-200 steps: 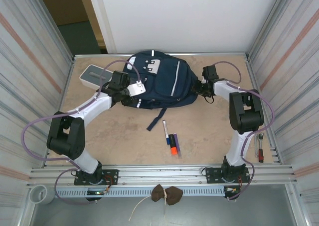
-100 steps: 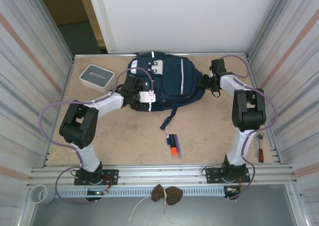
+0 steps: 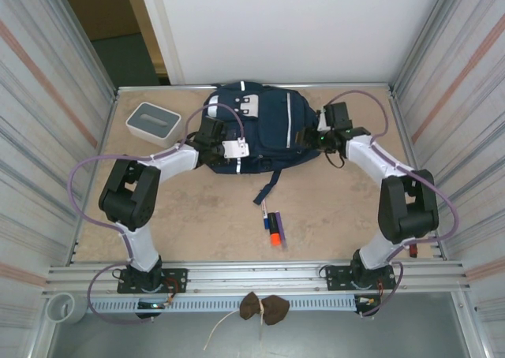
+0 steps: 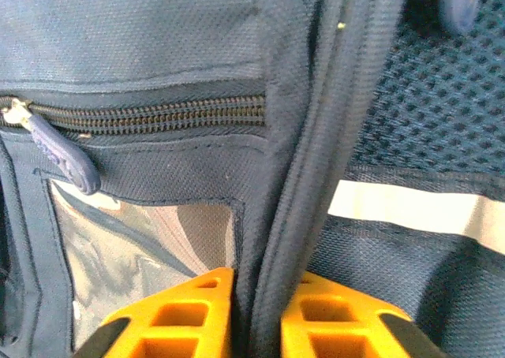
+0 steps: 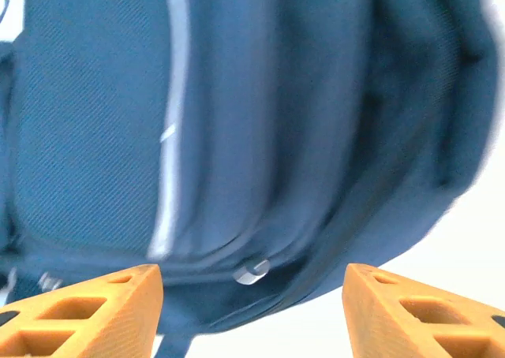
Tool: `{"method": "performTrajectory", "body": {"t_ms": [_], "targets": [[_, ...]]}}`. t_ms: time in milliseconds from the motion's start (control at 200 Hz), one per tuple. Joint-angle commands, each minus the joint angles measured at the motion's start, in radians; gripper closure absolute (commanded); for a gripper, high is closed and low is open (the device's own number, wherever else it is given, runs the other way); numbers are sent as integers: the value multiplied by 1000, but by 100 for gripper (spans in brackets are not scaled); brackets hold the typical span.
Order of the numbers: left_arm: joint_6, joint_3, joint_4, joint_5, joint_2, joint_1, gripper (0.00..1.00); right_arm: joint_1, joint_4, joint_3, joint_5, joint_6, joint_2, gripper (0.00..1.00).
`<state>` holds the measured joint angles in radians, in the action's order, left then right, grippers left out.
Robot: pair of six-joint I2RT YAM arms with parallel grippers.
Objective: Pack the student bag
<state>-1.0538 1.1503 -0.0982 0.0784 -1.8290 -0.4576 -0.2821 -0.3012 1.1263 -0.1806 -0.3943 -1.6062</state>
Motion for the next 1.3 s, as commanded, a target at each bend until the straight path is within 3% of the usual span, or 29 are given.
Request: {"method": "performTrajectory", "body": {"t_ms": [0, 70, 316, 506, 661, 952, 1292], "targets": [[109, 25, -80, 121, 51, -4, 93, -115, 96, -86, 39, 5, 77, 37], [138, 53, -133, 177, 66, 6, 100, -190, 184, -135, 88, -15, 97, 37], [191, 128, -252, 303, 86, 35, 100, -407, 396, -201, 302, 20, 53, 39], [206, 141, -260, 351, 98, 45, 100, -510, 417, -154, 516, 53, -33, 40], [207, 140, -252, 376, 106, 48, 100, -537, 374, -94, 680, 30, -102, 46], [209, 131, -249, 403, 115, 51, 100, -552, 368, -24, 771, 51, -178, 53], [207, 113, -241, 367, 109, 66, 100, -559, 245, 27, 806, 60, -162, 82]]}}
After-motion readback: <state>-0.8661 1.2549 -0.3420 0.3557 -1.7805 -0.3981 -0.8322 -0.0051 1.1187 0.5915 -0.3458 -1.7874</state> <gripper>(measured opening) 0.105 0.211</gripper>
